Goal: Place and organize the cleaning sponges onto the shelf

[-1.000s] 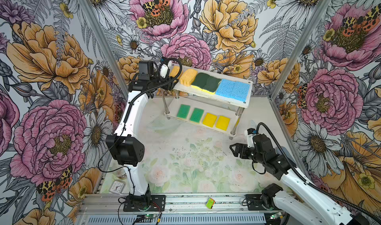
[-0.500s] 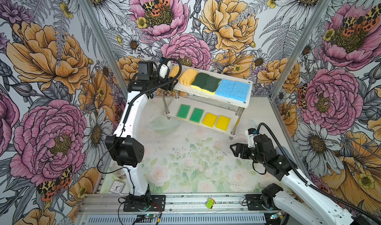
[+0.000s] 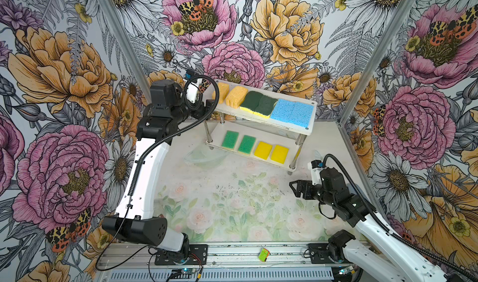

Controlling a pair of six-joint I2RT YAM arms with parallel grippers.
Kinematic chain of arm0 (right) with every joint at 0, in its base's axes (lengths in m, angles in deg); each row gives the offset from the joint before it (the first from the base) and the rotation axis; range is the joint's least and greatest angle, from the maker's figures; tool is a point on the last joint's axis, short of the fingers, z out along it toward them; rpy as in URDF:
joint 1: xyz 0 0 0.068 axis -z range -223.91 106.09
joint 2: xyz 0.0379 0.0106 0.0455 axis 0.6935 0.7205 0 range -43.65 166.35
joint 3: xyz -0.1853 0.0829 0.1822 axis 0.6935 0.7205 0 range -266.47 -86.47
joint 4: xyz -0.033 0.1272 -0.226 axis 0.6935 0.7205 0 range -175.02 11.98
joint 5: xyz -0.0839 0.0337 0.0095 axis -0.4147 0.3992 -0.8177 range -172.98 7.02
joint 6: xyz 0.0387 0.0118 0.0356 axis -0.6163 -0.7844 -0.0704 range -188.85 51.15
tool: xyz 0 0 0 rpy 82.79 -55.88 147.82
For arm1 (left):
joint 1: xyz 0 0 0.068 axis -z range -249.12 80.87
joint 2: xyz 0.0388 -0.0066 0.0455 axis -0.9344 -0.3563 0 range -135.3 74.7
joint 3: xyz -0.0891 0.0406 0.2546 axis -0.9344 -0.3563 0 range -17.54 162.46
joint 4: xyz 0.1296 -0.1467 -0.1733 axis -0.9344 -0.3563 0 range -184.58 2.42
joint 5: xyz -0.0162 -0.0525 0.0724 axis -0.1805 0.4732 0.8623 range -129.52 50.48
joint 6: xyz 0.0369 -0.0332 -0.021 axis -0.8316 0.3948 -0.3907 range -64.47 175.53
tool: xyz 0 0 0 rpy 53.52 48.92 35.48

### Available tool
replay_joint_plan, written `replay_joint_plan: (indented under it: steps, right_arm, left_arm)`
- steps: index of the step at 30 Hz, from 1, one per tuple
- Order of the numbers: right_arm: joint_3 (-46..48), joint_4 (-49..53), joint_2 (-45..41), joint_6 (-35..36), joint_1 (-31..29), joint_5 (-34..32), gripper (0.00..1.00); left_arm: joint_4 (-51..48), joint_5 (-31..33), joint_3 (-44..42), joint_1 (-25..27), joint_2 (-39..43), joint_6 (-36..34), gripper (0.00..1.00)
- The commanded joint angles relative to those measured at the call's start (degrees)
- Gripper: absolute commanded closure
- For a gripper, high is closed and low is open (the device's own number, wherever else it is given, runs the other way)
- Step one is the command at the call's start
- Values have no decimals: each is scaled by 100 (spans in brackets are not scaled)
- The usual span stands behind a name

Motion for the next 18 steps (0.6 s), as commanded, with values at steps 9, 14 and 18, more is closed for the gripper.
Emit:
replay_joint_plan:
  steps: [9, 14, 18]
  right_arm:
    - [-1204, 541, 62, 1200, 36, -600, 8]
    - [-1496, 591, 106, 1521, 71, -826, 6]
    - [-1597, 589, 125, 1731, 89, -969, 5]
  left_arm:
    - [1764, 43, -3115, -280, 1555, 712, 1]
    - [2595, -411, -4397, -449, 2011, 1395, 1]
    - [3152, -468, -5102, -442, 2249, 1583, 1]
